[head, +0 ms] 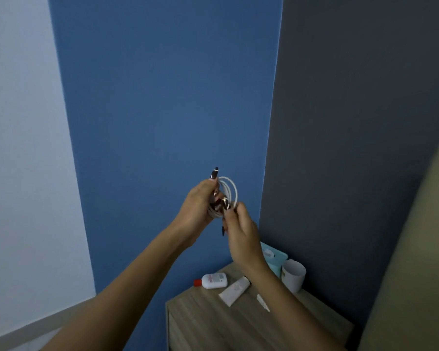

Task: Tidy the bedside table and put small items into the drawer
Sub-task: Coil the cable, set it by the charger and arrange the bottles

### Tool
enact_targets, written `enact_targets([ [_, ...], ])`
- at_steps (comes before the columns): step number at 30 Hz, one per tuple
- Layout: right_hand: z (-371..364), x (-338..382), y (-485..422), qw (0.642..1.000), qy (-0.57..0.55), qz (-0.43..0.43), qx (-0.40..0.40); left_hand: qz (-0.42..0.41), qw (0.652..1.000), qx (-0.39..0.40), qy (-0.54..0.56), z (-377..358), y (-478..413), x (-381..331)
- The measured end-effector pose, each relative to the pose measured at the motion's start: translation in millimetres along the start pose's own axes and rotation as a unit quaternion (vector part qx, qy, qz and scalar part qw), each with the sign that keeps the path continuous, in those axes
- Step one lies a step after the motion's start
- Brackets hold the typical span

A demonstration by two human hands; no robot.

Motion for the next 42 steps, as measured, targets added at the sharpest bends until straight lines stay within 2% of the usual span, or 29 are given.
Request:
enact_targets([
  [3,6,11,-2,0.993,0.102,0.059,-0.021,-0.065,0.988,-0.059,-0.129,4,3,-5],
  [6,12,15,-5,0.986,0.144,0.075,-0.021,-0.157,0.937,-0.115,-0.289,4,11,-19],
  [8,11,15,-5,0.986,0.150,0.066,-0.005,-0.189,0.901,-0.131,-0.367,7,13,-25],
  [12,14,12,-5,0.991,0.129,0.002,0.021,-0.219,0.829,-0.172,-0.485,15,10,-26],
  [15,23,2,-6,0.990,0.102,-0.097,0.018,-0.218,0.805,-0.210,-0.510,24,9,-22],
  [17,18,-4,-3,0.985,0.032,-0.166,0.044,-0.217,0.795,-0.235,-0.515,32,8,-22],
  [21,2,-1,5,0.955,-0.150,-0.236,0.095,-0.205,0.806,-0.249,-0.496,39,4,-19],
  [24,-2,-1,5,0.928,-0.259,-0.256,0.080,-0.192,0.825,-0.233,-0.478,35,0,-12],
  [28,-9,-9,8,0.918,-0.272,-0.280,0.074,-0.173,0.865,-0.227,-0.413,31,-2,-8],
  [30,-9,-12,10,0.915,-0.278,-0.285,0.067,-0.176,0.869,-0.224,-0.405,29,-3,-10],
  [34,0,-14,6,0.908,-0.333,-0.251,-0.035,-0.182,0.880,-0.191,-0.394,22,-2,-12],
  [37,17,-16,3,0.930,-0.276,-0.189,-0.152,-0.181,0.887,-0.181,-0.384,15,2,-9],
  [40,39,-3,2,0.965,-0.074,-0.050,-0.248,-0.183,0.892,-0.166,-0.378,5,4,-5],
  [42,41,13,4,0.962,0.058,0.056,-0.262,-0.183,0.896,-0.167,-0.368,2,4,-2],
])
Point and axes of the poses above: each hand's wrist, its own y-axis away from the middle knuckle, its own z-axis out of the back of the hand, x = y × z, the point moved 8 cm from there along -y, towards the middle knuckle, and after that the axes turned 8 degrees about z, right-handed, at the moved point
